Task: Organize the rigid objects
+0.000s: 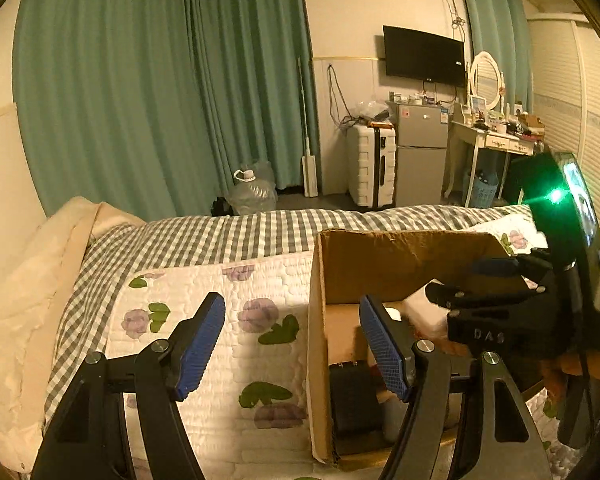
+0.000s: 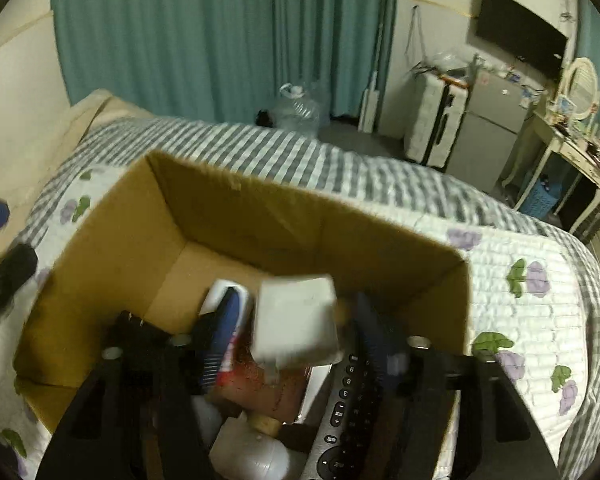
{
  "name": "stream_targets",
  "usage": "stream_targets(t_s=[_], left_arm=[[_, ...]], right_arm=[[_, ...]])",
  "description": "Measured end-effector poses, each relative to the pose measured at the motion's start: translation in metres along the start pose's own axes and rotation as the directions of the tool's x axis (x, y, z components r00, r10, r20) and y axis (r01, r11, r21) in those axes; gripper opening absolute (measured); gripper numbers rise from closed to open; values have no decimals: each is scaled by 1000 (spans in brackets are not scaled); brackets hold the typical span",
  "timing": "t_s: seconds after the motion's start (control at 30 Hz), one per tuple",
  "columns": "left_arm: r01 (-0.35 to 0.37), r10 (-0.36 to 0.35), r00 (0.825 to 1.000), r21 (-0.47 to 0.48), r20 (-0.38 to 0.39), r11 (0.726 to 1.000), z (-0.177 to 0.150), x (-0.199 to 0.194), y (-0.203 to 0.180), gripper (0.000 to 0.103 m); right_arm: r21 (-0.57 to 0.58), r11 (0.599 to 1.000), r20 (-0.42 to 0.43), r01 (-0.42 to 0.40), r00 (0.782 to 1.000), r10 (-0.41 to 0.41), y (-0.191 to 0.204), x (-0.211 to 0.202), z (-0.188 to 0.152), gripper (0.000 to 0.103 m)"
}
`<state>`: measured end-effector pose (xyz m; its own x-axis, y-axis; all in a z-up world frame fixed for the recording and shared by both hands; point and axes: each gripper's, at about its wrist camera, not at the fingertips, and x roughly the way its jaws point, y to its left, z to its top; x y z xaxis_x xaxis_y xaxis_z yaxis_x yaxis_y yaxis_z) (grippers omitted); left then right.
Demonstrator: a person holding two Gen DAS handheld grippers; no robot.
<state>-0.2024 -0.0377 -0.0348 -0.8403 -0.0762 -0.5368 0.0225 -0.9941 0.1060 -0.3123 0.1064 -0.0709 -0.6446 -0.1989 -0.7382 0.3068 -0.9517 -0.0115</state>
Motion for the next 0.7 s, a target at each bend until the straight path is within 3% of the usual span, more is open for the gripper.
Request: stream_targets(t_s=[0.17, 0.3, 0.4, 0.47, 0.7], left_arm=[[7, -7, 999, -9, 54, 1000, 11, -31, -3, 73], [15, -11, 990, -25, 138, 1000, 30, -76, -7, 73], [11, -2, 977, -40, 212, 999, 43, -116, -8, 80], [8, 3, 971, -44, 241, 999, 50, -141, -7, 81], [-5, 19, 939, -41, 345, 999, 62, -219, -6, 81]], right_arm=[[26, 1000, 30, 16, 999, -16, -2, -24, 5, 69], [26, 999, 96, 44, 994, -47, 0, -70, 10, 69], [31, 994, 197, 107, 974, -111, 4, -121, 12, 74], [43, 991, 262, 128, 956, -134, 5, -158, 12, 85], [59, 984, 402, 170, 898, -179, 18, -270, -4, 103]])
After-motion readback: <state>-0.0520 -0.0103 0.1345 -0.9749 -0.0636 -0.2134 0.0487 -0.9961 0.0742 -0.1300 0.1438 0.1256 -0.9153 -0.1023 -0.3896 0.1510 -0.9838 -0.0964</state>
